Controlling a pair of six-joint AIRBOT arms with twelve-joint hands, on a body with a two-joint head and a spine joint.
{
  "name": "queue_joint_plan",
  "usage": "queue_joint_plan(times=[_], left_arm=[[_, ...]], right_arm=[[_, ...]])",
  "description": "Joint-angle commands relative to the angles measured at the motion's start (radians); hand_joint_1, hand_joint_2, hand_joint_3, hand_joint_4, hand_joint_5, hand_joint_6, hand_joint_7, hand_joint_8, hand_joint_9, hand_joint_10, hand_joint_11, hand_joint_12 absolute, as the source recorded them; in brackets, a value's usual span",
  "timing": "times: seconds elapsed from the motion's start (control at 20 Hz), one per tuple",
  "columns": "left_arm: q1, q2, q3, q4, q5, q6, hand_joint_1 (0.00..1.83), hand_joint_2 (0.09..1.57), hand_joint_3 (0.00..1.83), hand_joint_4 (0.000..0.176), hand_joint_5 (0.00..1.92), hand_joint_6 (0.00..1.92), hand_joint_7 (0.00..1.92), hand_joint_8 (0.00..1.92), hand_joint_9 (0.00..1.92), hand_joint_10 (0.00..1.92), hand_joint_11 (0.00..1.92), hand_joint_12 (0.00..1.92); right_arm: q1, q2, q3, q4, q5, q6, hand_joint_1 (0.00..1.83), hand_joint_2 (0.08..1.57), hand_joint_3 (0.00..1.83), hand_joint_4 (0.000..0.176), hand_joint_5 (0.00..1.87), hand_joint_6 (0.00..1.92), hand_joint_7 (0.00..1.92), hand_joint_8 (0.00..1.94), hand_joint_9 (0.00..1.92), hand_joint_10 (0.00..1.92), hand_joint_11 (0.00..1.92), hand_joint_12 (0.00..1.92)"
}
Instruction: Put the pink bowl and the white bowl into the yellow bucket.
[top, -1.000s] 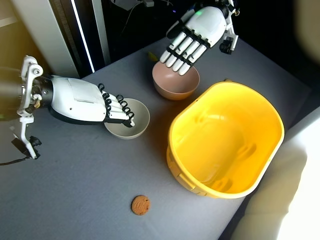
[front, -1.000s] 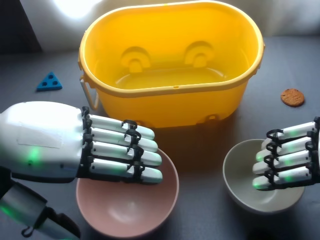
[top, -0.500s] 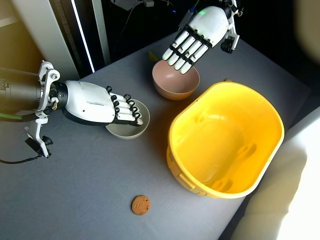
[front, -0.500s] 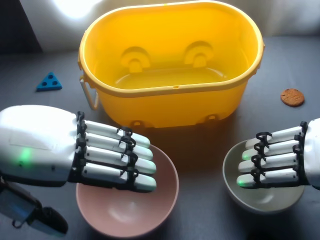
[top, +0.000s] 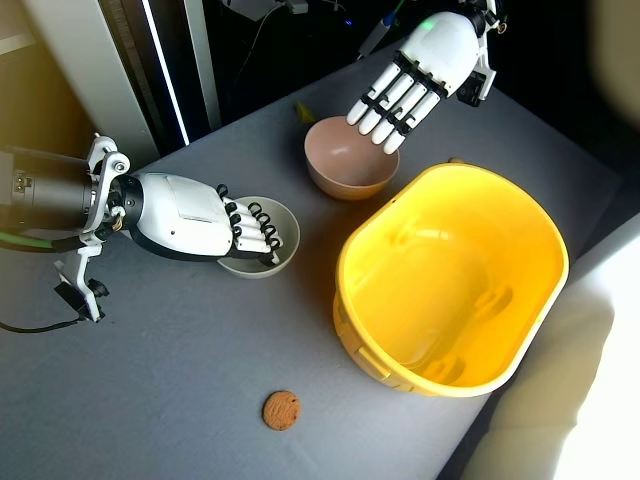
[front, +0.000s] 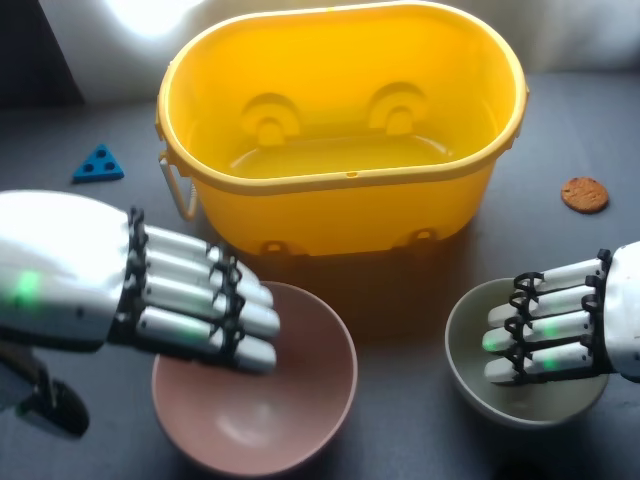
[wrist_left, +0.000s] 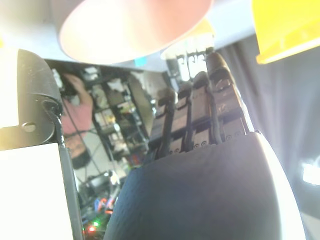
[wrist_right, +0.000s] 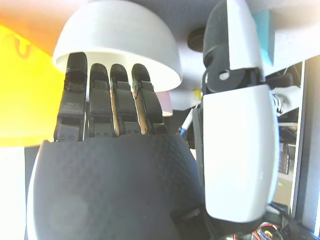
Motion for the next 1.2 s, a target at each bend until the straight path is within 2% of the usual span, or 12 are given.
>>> queue_joint_plan(times=[0.0,0.1,0.15,0.25,0.35,0.4,0.75,0.8,0.85,0.95,1.05,1.15], left_arm=[[0.0,0.011,-0.003,-0.072,-0.063,0.007,1.11,0.99,0.01,0.0,0.05,0.0,0.0,0.0,0.0,0.0,0.0,0.38],[0.006,0.012,-0.005,-0.066,-0.07,0.028,1.11,0.99,0.0,0.0,0.05,0.0,0.0,0.0,0.0,0.0,0.0,0.33],[0.007,0.012,-0.006,-0.058,-0.07,0.032,1.14,0.98,0.0,0.0,0.05,0.0,0.0,0.0,0.0,0.0,0.0,0.34],[0.014,0.012,-0.009,-0.052,-0.06,0.035,1.12,0.97,0.0,0.0,0.05,0.01,0.01,0.0,0.03,0.01,0.0,0.48],[0.023,0.012,-0.011,-0.049,-0.059,0.045,1.12,0.98,0.0,0.0,0.04,0.0,0.01,0.0,0.04,0.01,0.0,0.52],[0.029,0.011,-0.012,-0.042,-0.054,0.054,1.11,0.97,0.0,0.0,0.05,0.01,0.02,0.0,0.06,0.01,0.0,0.65],[0.069,-0.011,-0.018,-0.022,-0.043,0.103,1.22,0.93,0.0,0.0,0.09,0.01,0.07,0.01,0.13,0.01,0.0,0.7],[0.069,-0.016,-0.018,-0.022,-0.041,0.112,1.25,0.91,0.0,0.0,0.11,0.01,0.1,0.01,0.14,0.01,0.0,0.72],[0.069,-0.021,-0.018,-0.022,-0.032,0.119,1.25,0.92,0.0,0.0,0.11,0.01,0.1,0.0,0.15,0.01,0.0,0.75],[0.074,-0.029,-0.018,-0.034,-0.015,0.122,1.25,0.92,0.0,0.0,0.12,0.01,0.11,0.0,0.15,0.01,0.0,0.75],[0.079,-0.037,-0.018,-0.042,0.004,0.124,1.25,0.92,0.0,0.0,0.12,0.01,0.11,0.0,0.15,0.0,0.0,0.74],[0.088,-0.047,-0.017,-0.042,0.023,0.132,1.27,0.93,0.0,0.0,0.12,0.0,0.1,0.0,0.15,0.0,0.0,0.75]], right_arm=[[0.0,-0.001,0.006,0.035,0.045,0.002,1.05,0.93,0.0,0.0,0.24,0.02,0.14,0.01,0.11,0.02,0.0,0.71],[-0.003,-0.014,0.016,0.035,0.037,0.002,1.1,0.94,0.0,0.0,0.22,0.0,0.12,0.0,0.09,0.01,0.0,0.68],[-0.008,-0.025,0.024,0.035,0.034,0.002,1.04,0.93,0.0,0.0,0.22,0.0,0.14,0.0,0.12,0.01,0.0,0.71],[-0.014,-0.038,0.032,0.035,0.03,0.002,1.06,0.94,0.0,0.0,0.19,0.0,0.1,0.0,0.08,0.0,0.0,0.66],[-0.012,-0.044,0.034,0.036,0.029,0.002,1.07,0.92,0.0,0.0,0.21,0.01,0.11,0.0,0.1,0.01,0.0,0.77],[-0.009,-0.049,0.035,0.036,0.029,0.001,1.09,0.89,0.0,0.0,0.24,0.01,0.14,0.01,0.12,0.01,0.0,0.79],[-0.006,-0.069,0.036,0.079,0.029,-0.054,1.13,0.89,0.0,0.0,0.23,0.0,0.11,0.0,0.1,0.0,0.0,0.8],[-0.006,-0.071,0.036,0.079,0.029,-0.055,1.11,0.89,0.0,0.0,0.22,0.0,0.1,0.0,0.09,0.01,0.0,0.68],[-0.006,-0.074,0.036,0.079,0.029,-0.055,1.18,0.87,0.0,0.0,0.29,0.02,0.13,0.01,0.11,0.01,0.0,0.64],[-0.006,-0.079,0.036,0.079,0.03,-0.055,1.19,0.88,0.0,0.0,0.29,0.01,0.12,0.0,0.12,0.02,0.0,0.65],[-0.005,-0.084,0.037,0.079,0.03,-0.056,1.18,0.91,0.01,0.0,0.22,0.0,0.08,0.0,0.07,0.0,0.0,0.49],[-0.004,-0.086,0.038,0.079,0.03,-0.056,1.19,0.9,0.0,0.0,0.26,0.01,0.1,0.0,0.08,0.01,0.0,0.39]])
